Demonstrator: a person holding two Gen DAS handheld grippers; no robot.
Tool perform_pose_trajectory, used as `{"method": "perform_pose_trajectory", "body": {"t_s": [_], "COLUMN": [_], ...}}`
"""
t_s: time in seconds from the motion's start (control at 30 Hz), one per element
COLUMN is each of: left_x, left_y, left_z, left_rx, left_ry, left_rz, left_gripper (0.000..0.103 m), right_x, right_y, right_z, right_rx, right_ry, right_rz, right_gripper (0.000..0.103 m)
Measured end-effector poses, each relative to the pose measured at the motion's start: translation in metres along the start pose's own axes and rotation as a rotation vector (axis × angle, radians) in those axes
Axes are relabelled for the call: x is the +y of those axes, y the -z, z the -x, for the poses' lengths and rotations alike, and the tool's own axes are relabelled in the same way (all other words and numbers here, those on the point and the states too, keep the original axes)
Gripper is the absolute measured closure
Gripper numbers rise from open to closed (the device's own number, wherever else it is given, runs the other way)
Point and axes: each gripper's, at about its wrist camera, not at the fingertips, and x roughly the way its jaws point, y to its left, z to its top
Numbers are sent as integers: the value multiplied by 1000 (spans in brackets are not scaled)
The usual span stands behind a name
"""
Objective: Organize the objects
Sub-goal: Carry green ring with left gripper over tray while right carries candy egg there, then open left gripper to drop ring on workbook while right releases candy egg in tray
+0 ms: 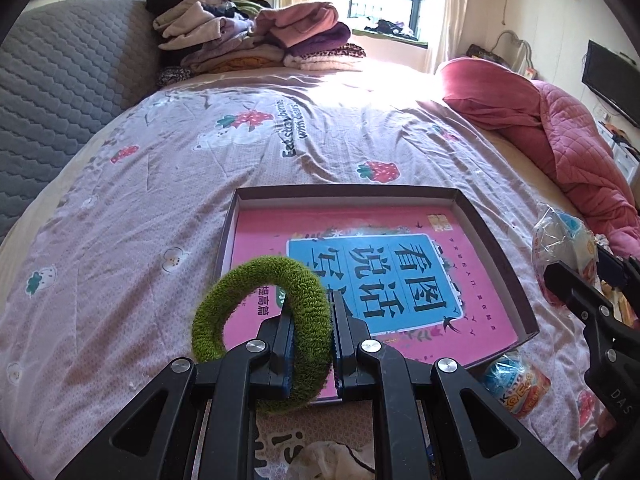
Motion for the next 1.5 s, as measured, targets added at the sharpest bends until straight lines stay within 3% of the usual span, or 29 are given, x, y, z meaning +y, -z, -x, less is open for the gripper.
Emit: {"method": "perform_pose_trajectory", "body": {"t_s": [0.23, 0.47, 0.87, 1.33, 1.5], "left_x": [5, 8, 9, 2, 1], "left_y": [0, 1, 6, 5, 4], "left_z": [-32, -58, -82, -85, -86], "left_rx": [83, 170, 249, 247, 246], "left_ry": [-7, 43, 63, 45, 37], "left_rz": [-3, 4, -11, -34, -36], "left_gripper": [89, 89, 88, 87, 78], "right_x": [-7, -19, -18, -15, -14], "right_y": [2, 12, 28, 27, 27], "right_z": [-31, -69, -96, -97, -97], "right_rx": [66, 190, 296, 300, 299], "right_ry": [-4, -57, -36, -24, -22], "right_rz": [-4, -46, -43, -36, -39], "right_gripper": [52, 52, 52, 52, 52]}}
